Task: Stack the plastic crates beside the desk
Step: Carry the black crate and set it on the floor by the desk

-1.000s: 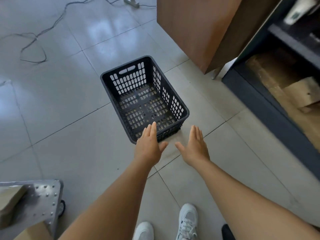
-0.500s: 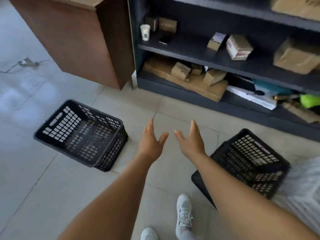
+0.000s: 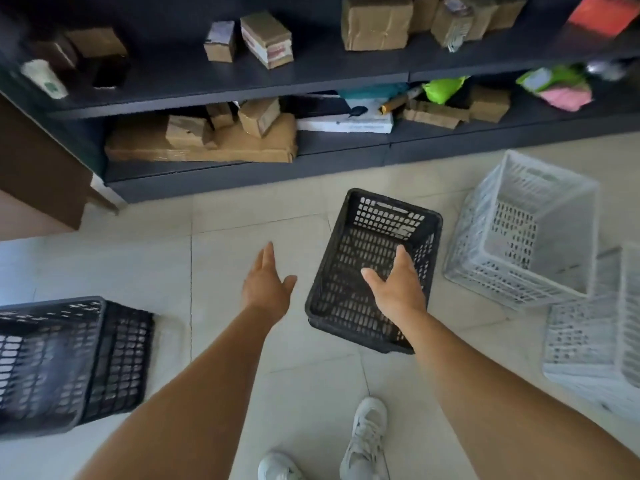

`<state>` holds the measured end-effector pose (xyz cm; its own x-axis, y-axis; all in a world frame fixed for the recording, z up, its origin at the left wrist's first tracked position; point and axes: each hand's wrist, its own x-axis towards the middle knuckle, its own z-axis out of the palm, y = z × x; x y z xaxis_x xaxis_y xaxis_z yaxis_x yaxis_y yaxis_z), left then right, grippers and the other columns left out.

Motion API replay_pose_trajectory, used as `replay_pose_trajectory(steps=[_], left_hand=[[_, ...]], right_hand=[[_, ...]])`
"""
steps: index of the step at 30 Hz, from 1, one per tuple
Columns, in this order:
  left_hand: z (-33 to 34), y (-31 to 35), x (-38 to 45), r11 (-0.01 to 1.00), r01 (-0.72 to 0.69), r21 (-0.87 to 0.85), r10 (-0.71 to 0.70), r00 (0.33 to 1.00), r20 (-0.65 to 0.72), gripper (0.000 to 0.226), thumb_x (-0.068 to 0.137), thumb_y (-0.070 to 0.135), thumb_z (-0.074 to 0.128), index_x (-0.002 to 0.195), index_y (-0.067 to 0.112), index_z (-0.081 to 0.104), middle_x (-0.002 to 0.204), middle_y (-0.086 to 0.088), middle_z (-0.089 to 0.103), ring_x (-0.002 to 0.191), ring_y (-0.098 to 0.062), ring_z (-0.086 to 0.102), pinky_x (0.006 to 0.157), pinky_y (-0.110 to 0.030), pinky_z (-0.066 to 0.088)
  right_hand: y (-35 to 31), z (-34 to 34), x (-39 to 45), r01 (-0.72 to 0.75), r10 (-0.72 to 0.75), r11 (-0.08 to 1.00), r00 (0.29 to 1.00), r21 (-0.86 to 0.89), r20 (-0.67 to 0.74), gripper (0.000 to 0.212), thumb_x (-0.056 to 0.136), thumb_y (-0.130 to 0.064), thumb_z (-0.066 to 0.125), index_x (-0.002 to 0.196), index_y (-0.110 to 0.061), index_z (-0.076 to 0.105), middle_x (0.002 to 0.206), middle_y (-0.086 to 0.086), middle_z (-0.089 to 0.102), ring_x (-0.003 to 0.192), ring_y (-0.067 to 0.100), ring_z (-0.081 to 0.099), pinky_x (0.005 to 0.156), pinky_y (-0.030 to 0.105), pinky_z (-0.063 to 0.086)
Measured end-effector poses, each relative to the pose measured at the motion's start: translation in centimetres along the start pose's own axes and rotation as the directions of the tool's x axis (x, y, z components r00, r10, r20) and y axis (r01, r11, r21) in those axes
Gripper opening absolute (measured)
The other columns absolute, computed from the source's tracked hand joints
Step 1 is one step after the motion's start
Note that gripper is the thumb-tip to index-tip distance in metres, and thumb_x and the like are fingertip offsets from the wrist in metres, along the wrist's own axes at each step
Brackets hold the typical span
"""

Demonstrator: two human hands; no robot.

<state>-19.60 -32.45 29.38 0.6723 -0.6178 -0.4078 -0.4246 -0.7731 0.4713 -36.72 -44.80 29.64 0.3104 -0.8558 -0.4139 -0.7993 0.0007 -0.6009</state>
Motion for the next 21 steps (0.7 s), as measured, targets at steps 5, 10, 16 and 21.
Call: replay_pose_trajectory(steps=[5, 10, 16, 21], left_hand=[[5.0, 4.0, 3.0, 0.997, -0.015, 0.078, 0.011, 0.999, 0.047, 0.078, 0.093, 0.033, 0.051, 0.151, 0.021, 0.001, 0.16, -0.002, 0.012, 0.145, -0.023, 0.022, 0.115, -0.042, 0.027], [10.0, 5.8, 7.0, 0.991, -0.047, 0.125, 0.039, 0.997, 0.069, 0.079, 0.092, 0.035, 0.053, 0.151, 0.021, 0.002, 0.159, -0.002, 0.014, 0.144, -0.023, 0.024, 0.114, -0.044, 0.029], [16.4, 4.4, 12.5, 0.979, -0.081, 0.186, 0.058, 0.99, 0.125, 0.085, 0.089, 0.036, 0.059, 0.151, 0.02, 0.004, 0.159, -0.002, 0.015, 0.145, -0.022, 0.02, 0.116, -0.044, 0.025], [21.5, 3.0, 17.9, 0.966, -0.146, 0.215, 0.111, 0.98, 0.166, 0.089, 0.084, 0.039, 0.064, 0.151, 0.022, 0.007, 0.158, -0.003, 0.018, 0.144, -0.025, 0.023, 0.114, -0.047, 0.027]], right_hand=[[6.7, -2.5, 3.7, -0.089, 0.087, 0.995, 0.996, -0.036, -0.035, 0.085, 0.087, -0.047, 0.058, 0.151, -0.014, 0.014, 0.157, 0.005, 0.024, 0.142, 0.023, 0.029, 0.113, 0.04, 0.029], [11.8, -2.8, 8.3, -0.13, 0.127, 0.99, 0.99, -0.049, -0.064, 0.078, 0.081, -0.049, 0.062, 0.144, -0.02, 0.026, 0.15, 0.003, 0.038, 0.136, 0.024, 0.039, 0.109, 0.047, 0.038], [17.9, 0.1, 13.4, -0.187, 0.179, 0.979, 0.979, -0.081, -0.097, 0.08, 0.083, -0.043, 0.065, 0.146, -0.016, 0.024, 0.15, 0.004, 0.036, 0.139, 0.023, 0.035, 0.113, 0.041, 0.032], [22.2, 3.7, 17.8, -0.223, 0.214, 0.971, 0.972, -0.088, -0.101, 0.091, 0.085, -0.045, 0.063, 0.151, -0.014, 0.01, 0.158, 0.007, 0.02, 0.146, 0.023, 0.019, 0.119, 0.039, 0.021]])
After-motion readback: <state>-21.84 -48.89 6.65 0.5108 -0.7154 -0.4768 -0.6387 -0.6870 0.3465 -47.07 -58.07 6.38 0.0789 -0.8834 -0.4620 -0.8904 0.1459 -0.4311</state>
